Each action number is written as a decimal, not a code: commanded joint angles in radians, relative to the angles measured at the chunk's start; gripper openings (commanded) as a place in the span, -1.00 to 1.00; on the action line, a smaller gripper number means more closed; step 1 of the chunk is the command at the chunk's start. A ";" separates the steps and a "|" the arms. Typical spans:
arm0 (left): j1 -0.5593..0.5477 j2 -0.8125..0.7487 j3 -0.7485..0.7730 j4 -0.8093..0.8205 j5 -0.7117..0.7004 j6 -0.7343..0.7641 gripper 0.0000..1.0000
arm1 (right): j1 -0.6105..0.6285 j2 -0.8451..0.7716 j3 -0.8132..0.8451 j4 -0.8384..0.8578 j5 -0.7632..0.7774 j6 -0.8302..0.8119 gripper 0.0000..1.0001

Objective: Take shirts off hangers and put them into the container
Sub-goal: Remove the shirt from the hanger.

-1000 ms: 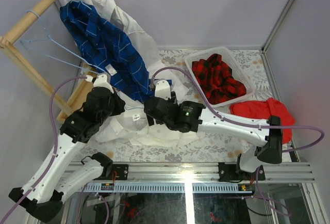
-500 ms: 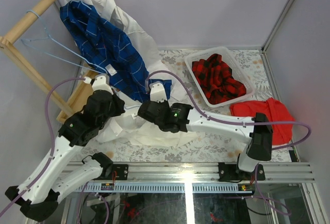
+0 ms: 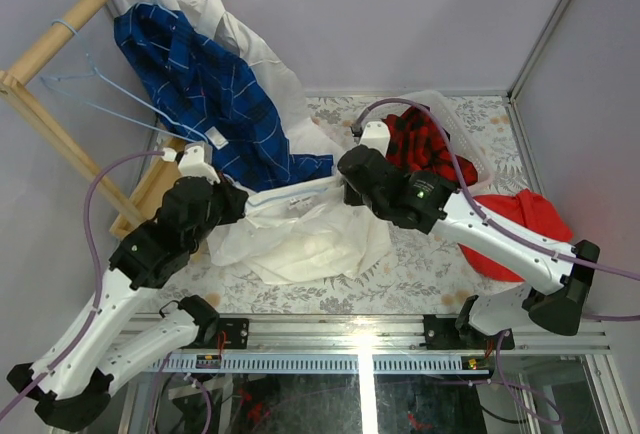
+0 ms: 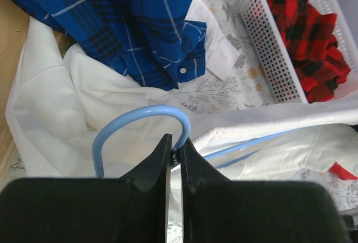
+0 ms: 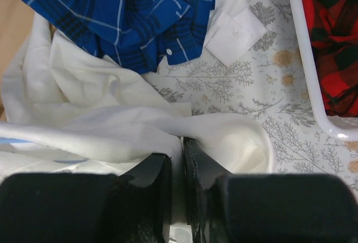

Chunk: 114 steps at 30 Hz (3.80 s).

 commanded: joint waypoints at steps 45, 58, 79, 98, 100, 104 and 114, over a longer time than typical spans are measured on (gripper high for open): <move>-0.005 -0.071 0.056 -0.167 -0.235 -0.050 -1.00 | -0.236 -0.213 -0.145 0.025 -0.501 -0.147 -0.66; -0.005 -0.090 -0.007 -0.129 -0.143 -0.082 -1.00 | -0.236 -0.254 -0.279 0.095 -0.581 -0.120 -0.73; -0.005 -0.055 -0.015 -0.117 -0.169 -0.091 -1.00 | -0.236 -0.371 -0.498 0.129 -0.700 -0.020 -0.95; -0.005 -0.066 -0.033 -0.048 -0.052 -0.026 -1.00 | -0.231 -0.526 -0.584 0.226 -0.690 -0.137 0.04; -0.006 -0.062 -0.049 -0.017 0.009 0.018 -1.00 | -0.232 -0.503 -0.531 0.198 -0.703 -0.125 0.18; -0.005 -0.020 -0.054 -0.007 0.127 0.072 -1.00 | -0.232 -0.509 -0.487 0.279 -0.810 -0.177 0.36; -0.005 0.044 -0.046 0.036 0.342 0.154 -1.00 | -0.230 -0.363 -0.479 0.310 -1.107 -0.584 0.54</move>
